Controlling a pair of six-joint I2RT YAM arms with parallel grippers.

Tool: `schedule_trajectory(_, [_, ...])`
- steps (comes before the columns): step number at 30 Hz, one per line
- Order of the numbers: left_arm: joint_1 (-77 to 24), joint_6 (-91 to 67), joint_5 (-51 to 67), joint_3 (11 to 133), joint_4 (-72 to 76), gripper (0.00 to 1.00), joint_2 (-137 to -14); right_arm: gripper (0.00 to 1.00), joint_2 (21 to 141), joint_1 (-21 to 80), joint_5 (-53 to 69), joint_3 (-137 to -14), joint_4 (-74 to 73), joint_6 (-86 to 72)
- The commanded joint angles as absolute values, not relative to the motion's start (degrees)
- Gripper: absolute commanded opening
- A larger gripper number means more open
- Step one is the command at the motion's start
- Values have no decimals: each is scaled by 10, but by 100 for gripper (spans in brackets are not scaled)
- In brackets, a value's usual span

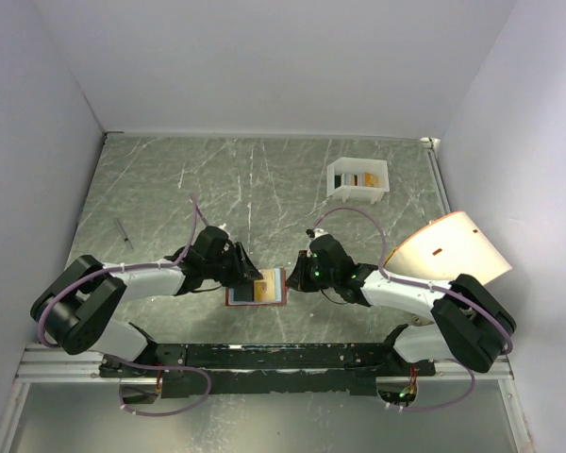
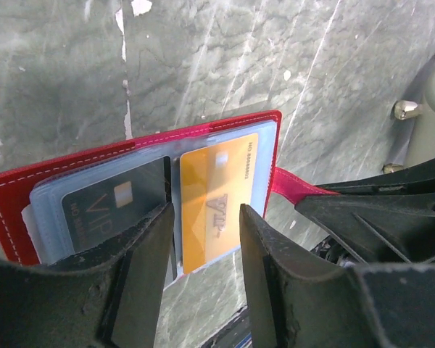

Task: Put the credit cards into the card holder
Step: Insert the credit card into the card holder.

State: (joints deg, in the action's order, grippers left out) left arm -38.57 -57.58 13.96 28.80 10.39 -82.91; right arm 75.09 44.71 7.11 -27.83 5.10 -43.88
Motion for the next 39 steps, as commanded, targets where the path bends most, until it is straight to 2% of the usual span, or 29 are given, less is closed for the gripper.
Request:
schedule_trajectory(1, [-390,-559,122,302,78,52,-832,0,753,451,73,-283,56,-432])
schedule_trajectory(23, [-401,-577,151,303,132,17,-850,0,760,452,78,-278,69,-434])
schedule_trajectory(35, [-414,-590,165,302,159,16,-872,0,750,452,73,-275,66,-435])
schedule_trajectory(37, [-415,-590,166,303,158,18,-871,0,751,452,72,-275,66,-434])
schedule_trajectory(39, [-415,-589,164,301,153,24,-864,0,750,452,66,-279,58,-430])
